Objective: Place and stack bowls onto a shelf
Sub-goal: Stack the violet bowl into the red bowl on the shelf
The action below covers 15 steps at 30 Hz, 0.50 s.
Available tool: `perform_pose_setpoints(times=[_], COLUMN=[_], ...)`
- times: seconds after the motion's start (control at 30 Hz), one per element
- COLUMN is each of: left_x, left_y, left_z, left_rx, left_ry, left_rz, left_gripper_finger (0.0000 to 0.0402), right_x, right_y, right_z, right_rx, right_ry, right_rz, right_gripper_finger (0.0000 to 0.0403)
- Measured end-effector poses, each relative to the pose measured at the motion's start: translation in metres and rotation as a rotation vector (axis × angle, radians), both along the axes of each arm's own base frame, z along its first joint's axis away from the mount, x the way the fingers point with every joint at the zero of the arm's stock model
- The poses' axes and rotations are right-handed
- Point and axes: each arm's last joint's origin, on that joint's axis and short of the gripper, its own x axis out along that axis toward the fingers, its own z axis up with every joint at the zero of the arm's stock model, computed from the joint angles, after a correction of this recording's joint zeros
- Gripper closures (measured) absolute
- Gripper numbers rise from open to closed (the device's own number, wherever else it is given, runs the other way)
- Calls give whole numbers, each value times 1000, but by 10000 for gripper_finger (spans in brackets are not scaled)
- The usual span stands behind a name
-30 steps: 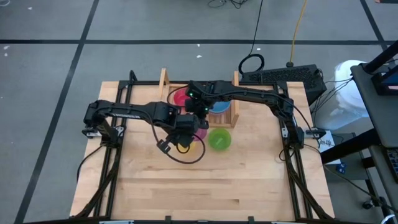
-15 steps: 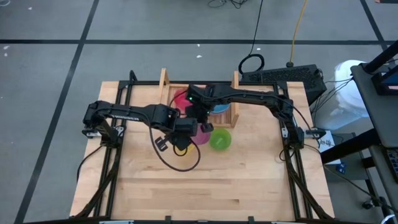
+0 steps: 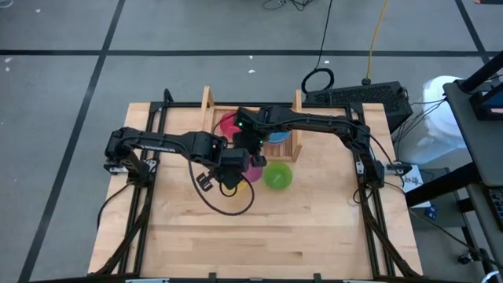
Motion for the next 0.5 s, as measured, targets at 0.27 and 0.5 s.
perform_pose_setpoints(times=[0.27,0.5], left_x=[-1,2], left_y=[-7,-4], left_z=[0,1], left_rx=[14,70], left_ry=[-4,-44], left_rz=[28,107], left_gripper_finger=[323,323], right_x=[-6,-12], right_y=[-28,-35], right_z=[-3,-30], right_rx=[129,205], right_ry=[44,121], right_rz=[-288,-435], right_gripper_finger=[403,403])
